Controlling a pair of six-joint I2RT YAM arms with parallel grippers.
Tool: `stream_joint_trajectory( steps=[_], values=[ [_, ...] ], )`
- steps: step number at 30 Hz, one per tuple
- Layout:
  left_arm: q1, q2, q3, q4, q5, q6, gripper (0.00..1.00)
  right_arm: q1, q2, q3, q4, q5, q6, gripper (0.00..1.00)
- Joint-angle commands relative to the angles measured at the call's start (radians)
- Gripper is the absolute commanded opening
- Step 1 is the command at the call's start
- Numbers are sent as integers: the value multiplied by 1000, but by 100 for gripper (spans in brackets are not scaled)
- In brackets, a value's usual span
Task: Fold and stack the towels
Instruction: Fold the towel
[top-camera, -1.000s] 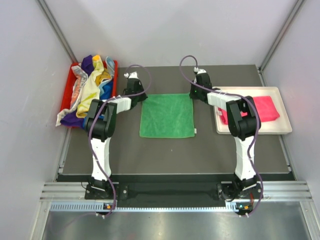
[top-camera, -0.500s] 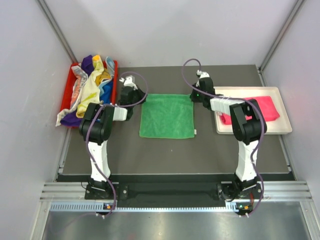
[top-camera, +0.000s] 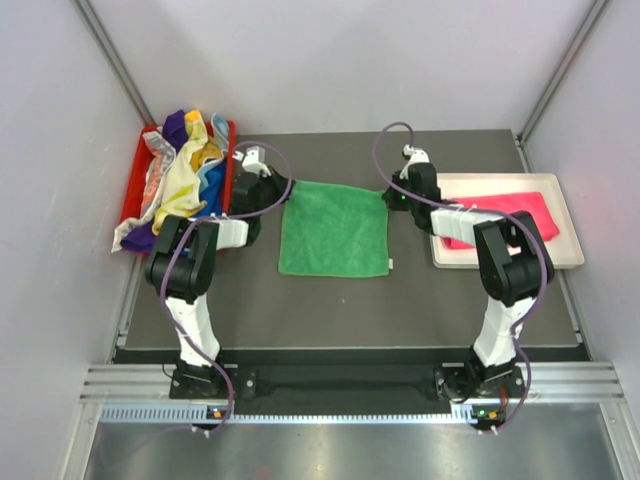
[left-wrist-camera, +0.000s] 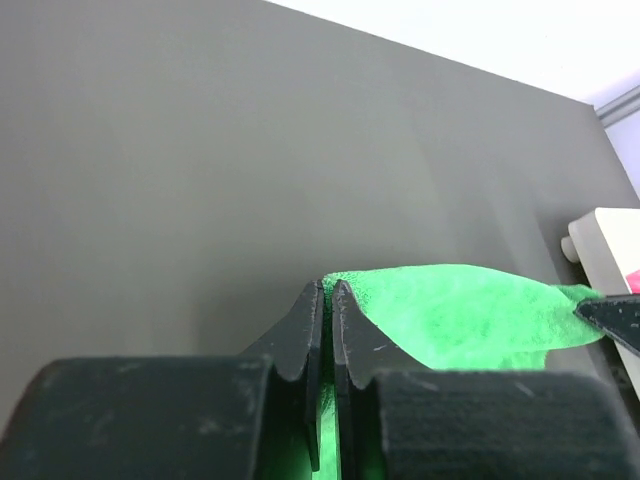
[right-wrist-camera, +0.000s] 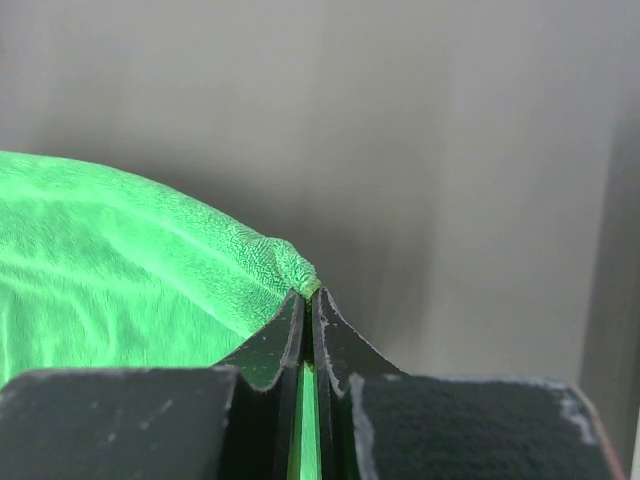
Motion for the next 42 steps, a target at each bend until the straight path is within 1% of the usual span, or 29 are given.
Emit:
stream_joint_trajectory(
  steps=[1,8,14,27,31,40,42],
  values=[
    [3,-78,-28,-22,18,-14,0,-10,-96,-47,76,-15,24,0],
    [1,-171,-103,-165,-46,-17,0,1,-185,-168,89,-27,45,0],
    [1,-217,-146,-275,-45,-26,0,18,-252,-260,105,-30,65,0],
    [-3,-326,-243,-364,-26,-36,0,108,-364,-412,131,37,99,0],
    [-8,-375,-284,-367,-22,-34,0,115,-393,-449,134,51,107,0],
    [-26,-409,-329,-381,-2,-29,0,124,-439,-501,139,54,119,0],
    [-26,-420,-335,-389,-6,-29,0,130,-447,-510,137,80,122,0]
  ],
)
